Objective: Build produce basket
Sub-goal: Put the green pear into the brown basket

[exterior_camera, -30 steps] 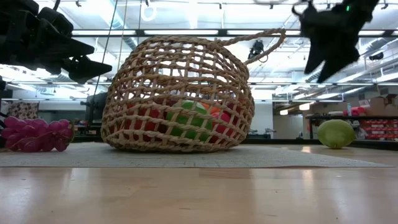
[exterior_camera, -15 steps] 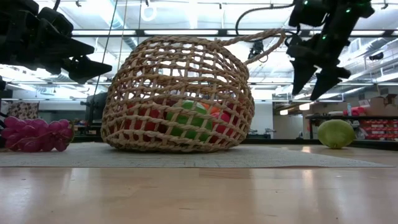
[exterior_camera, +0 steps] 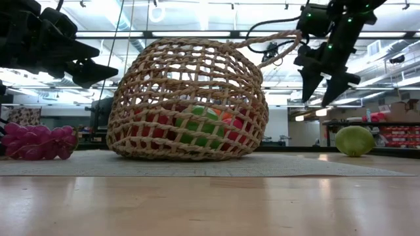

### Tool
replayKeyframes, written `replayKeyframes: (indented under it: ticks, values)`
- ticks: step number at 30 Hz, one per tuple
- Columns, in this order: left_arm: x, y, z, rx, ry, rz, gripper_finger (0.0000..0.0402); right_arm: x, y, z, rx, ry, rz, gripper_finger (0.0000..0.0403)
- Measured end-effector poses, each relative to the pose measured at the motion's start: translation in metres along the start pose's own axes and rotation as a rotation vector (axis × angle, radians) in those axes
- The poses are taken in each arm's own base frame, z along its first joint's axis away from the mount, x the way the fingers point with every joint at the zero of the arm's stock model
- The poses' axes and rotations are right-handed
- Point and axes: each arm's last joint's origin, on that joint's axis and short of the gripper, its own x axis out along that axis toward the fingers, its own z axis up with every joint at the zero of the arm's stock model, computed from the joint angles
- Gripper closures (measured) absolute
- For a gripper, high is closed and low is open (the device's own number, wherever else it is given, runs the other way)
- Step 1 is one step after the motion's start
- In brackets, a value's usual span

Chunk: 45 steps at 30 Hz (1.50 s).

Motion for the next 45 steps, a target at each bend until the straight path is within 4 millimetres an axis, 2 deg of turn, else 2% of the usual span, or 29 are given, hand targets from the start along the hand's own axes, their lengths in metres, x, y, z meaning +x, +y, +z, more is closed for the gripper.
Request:
replayKeyframes:
  ticks: [9,18,22,36,45]
  values:
    - [0.0,0.0,0.0,0.0,0.0,0.0,0.0015,0.014,0.001,0.014,0.008,0.058,-0.036,0.0056]
    - [0.0,0.0,0.0,0.0,0.001,0.0,0.0015,0.008,0.002,0.033,-0.028,0.019,-0.045,0.0056]
    - [0.0,0.0,0.0,-0.001,0.0,0.0,0.0015,0.01,-0.004,0.036,-0.019,0.025,-0.065,0.0056]
    - [0.0,0.0,0.0,0.0,0.0,0.0,0.0015,0.037,-0.018,0.044,-0.066,0.103,-0.161,0.0056]
    - [0.0,0.0,0.0,0.0,0.001,0.0,0.0015,0.036,-0.022,0.049,-0.1,0.069,-0.155,0.0039]
